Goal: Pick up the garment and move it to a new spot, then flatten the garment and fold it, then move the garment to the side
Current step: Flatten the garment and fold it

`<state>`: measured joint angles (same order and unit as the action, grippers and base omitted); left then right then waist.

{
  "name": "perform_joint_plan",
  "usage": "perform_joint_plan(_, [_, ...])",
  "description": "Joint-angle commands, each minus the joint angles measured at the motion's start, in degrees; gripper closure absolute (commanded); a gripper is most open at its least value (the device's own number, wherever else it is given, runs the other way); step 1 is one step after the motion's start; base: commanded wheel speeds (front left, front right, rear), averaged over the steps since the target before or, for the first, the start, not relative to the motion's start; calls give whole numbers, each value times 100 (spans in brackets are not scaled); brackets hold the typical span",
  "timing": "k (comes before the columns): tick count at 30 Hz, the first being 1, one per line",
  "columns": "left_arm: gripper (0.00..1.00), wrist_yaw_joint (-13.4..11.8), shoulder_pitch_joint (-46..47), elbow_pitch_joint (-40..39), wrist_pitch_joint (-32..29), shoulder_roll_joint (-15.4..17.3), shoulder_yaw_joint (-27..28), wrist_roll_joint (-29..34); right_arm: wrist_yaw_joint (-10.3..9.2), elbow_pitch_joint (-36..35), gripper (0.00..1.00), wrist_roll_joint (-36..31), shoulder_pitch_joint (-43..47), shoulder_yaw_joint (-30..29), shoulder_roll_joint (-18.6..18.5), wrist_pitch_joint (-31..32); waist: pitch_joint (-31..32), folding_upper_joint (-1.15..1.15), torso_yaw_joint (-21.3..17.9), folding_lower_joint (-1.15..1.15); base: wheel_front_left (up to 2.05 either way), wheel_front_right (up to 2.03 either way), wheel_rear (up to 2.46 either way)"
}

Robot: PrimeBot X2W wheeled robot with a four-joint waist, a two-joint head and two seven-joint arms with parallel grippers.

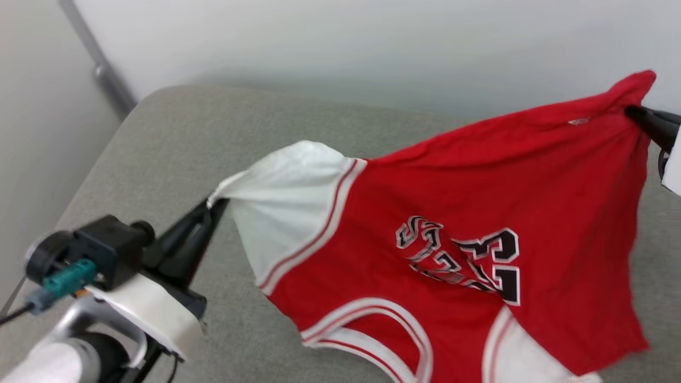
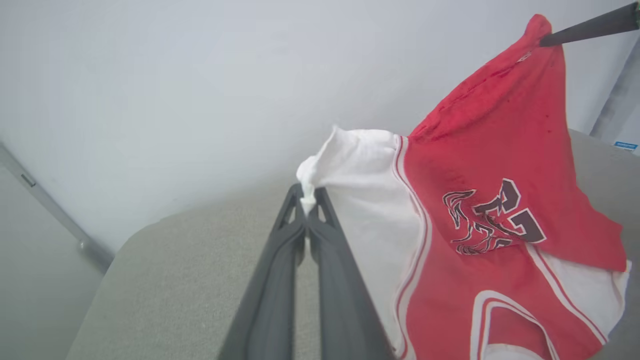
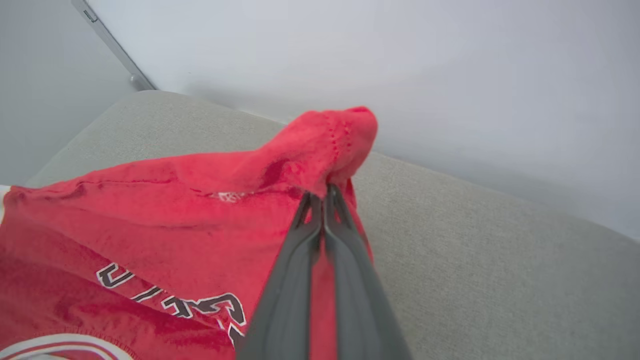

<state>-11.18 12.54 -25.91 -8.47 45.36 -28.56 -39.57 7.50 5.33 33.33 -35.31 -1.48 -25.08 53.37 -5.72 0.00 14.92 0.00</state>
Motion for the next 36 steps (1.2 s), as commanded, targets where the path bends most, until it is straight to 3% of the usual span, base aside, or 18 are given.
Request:
perform_joint_plan(1, [100, -40, 210, -159, -38, 115, 176, 12, -2, -331, 100, 82, 68, -36, -28, 7, 332, 0, -385, 0, 0, 0, 0])
perform_joint_plan(9, [100, -278, 900, -661, 45, 386, 939, 101, -2, -1236, 100, 491, -246, -393, 318, 5, 439, 0, -927, 0, 0, 0, 0])
perform_joint_plan(16, [100, -249, 1745, -904, -26, 548, 1455, 17, -1, -1755, 100, 524, -560, -807, 738, -212, 420, 0, -1385, 0, 0, 0, 0])
perform_joint_plan(20, [100, -197, 2271, -857, -51, 564, 1647, -44, -1, -1960, 100, 423, -712, -830, 769, -380, 378, 0, -1619, 0, 0, 0, 0])
perform_joint_plan(29, [100, 133, 3539, -244, -137, 428, 1763, -369, -2, -2195, 100, 124, -1177, -1169, 1088, -420, -72, 0, -1891, 0, 0, 0, 0])
perform_joint_plan(36, [100, 567, 4790, 623, -136, 239, 1447, -209, -2, -2096, 100, -211, -1859, -1029, 924, -560, -886, 0, -1931, 0, 0, 0, 0])
